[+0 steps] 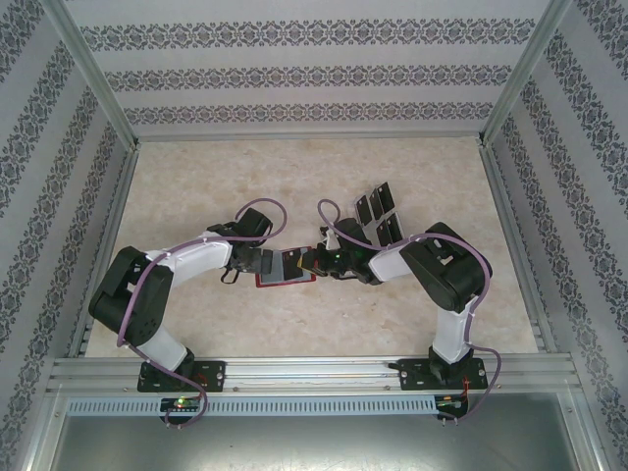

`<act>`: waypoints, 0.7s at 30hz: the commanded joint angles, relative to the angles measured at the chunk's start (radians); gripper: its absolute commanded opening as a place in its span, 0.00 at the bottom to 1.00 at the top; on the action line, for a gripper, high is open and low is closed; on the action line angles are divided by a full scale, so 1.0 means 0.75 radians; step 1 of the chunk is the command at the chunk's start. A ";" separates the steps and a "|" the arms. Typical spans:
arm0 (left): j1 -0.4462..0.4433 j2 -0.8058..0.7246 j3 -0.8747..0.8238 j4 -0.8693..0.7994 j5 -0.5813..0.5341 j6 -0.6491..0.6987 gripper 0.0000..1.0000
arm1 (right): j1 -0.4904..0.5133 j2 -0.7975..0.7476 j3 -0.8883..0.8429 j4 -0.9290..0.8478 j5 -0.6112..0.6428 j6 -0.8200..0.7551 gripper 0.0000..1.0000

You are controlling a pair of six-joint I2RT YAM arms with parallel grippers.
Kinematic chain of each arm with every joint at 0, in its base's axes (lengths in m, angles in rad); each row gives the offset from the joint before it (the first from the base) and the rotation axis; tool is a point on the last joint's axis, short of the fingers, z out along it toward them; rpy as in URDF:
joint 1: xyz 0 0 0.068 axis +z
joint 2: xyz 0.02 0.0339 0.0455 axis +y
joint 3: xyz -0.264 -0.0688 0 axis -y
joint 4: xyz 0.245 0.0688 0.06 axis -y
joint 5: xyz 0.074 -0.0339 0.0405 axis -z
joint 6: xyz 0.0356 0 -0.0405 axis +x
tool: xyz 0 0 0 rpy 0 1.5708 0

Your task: Put the credit cards into the card holder

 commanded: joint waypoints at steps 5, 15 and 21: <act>0.016 0.026 -0.007 -0.156 -0.033 -0.045 1.00 | -0.004 0.011 -0.007 -0.074 -0.014 0.056 0.00; 0.015 0.031 -0.060 -0.119 -0.003 -0.079 1.00 | 0.016 0.026 0.032 -0.100 -0.043 0.123 0.00; 0.014 0.031 -0.064 -0.118 0.001 -0.080 1.00 | 0.038 0.042 0.059 -0.091 -0.039 0.144 0.00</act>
